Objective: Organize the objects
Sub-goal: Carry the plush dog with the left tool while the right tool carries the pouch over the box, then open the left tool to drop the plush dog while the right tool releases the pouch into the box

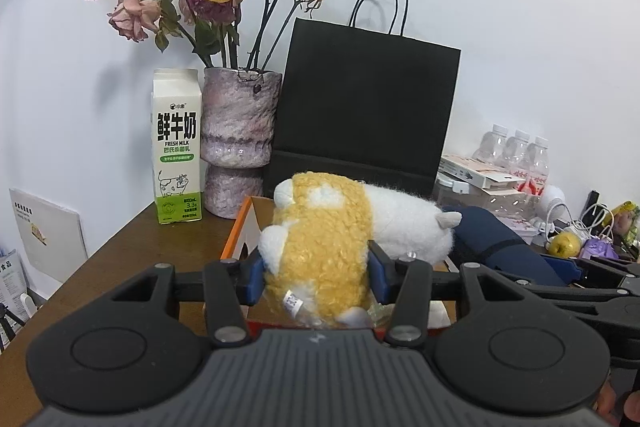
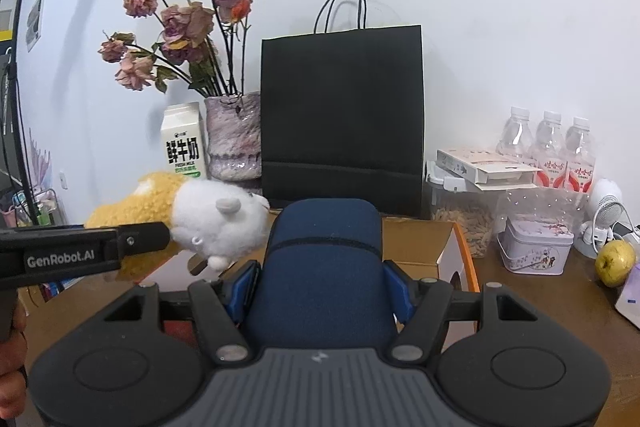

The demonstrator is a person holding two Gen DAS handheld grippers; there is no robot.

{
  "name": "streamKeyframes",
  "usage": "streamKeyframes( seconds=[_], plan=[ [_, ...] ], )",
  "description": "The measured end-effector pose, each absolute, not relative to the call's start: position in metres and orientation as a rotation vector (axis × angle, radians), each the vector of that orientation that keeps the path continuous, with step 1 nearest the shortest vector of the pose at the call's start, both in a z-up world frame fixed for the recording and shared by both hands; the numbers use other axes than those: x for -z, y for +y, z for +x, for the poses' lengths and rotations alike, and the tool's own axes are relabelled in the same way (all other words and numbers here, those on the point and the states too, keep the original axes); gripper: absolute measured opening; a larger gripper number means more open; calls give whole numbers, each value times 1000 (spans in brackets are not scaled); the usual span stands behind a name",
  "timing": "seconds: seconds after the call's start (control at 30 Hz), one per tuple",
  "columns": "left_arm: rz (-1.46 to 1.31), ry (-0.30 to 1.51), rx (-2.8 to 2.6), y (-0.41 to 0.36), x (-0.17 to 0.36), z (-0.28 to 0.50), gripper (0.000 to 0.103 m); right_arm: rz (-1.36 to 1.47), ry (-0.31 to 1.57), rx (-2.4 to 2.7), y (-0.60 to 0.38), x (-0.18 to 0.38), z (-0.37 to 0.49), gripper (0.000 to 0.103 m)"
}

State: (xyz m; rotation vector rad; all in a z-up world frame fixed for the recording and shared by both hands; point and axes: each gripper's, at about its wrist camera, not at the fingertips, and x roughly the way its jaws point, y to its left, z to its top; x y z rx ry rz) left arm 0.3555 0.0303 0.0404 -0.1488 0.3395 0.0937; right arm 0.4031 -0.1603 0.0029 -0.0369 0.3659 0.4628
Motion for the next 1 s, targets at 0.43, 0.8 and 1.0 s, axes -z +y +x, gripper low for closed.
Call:
streamKeyframes(
  seconds=[0.43, 0.8, 1.0],
  plan=[
    [-156, 347, -105, 37, -39, 399, 50, -21, 388, -451, -156, 2, 451, 64],
    [-165, 379, -118, 43, -35, 438, 50, -18, 424, -435, -149, 14, 483, 64],
    [-168, 407, -119, 44, -27, 453, 50, -4, 456, -420, -149, 24, 500, 65]
  ],
)
